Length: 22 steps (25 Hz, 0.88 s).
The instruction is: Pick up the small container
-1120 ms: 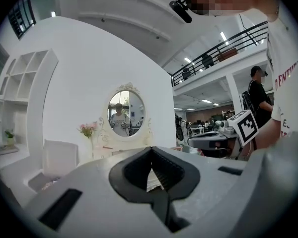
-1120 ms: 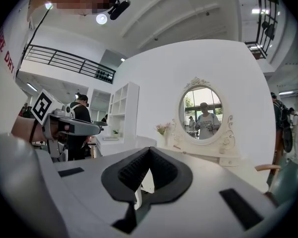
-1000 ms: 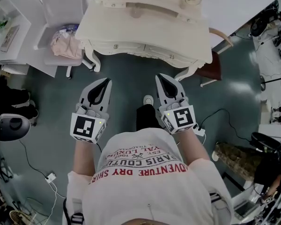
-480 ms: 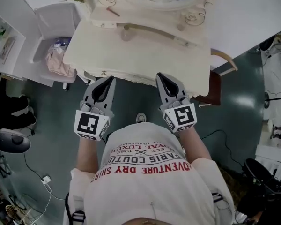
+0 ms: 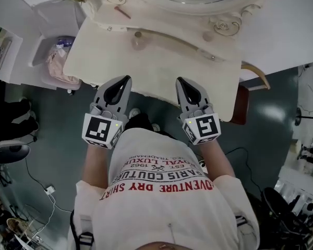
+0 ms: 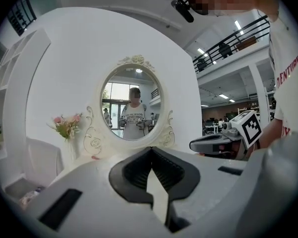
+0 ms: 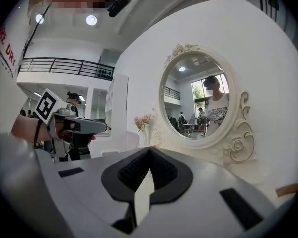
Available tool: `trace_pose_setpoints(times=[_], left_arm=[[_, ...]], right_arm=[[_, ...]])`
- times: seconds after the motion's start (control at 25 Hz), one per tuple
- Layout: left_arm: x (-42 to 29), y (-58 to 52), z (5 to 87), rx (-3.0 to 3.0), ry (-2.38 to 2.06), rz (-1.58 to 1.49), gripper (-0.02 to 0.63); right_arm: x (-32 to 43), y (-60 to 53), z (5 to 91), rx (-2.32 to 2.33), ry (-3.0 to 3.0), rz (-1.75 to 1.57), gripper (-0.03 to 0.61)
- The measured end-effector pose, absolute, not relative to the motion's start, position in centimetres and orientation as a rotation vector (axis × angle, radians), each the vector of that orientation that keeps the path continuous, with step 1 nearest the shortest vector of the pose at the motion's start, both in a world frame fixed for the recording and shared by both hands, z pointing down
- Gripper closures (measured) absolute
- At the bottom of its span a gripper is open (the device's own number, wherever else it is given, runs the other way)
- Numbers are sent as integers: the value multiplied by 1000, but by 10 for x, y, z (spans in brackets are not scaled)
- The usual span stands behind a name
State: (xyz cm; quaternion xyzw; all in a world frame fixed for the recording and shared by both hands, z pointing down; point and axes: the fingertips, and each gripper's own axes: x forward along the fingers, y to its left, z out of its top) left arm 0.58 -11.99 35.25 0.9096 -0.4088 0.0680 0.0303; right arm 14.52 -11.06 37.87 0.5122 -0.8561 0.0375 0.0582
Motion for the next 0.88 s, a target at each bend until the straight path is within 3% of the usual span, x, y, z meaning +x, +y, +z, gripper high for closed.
trace_pose_setpoints(times=[0.6, 0.88], left_arm=[[13, -279, 411, 2944, -951, 275, 604], [19, -322, 478, 2902, -740, 373, 495]], right_arm=[[123, -253, 411, 1689, -2496, 193, 580], [117, -297, 449, 1759, -2413, 253, 580]])
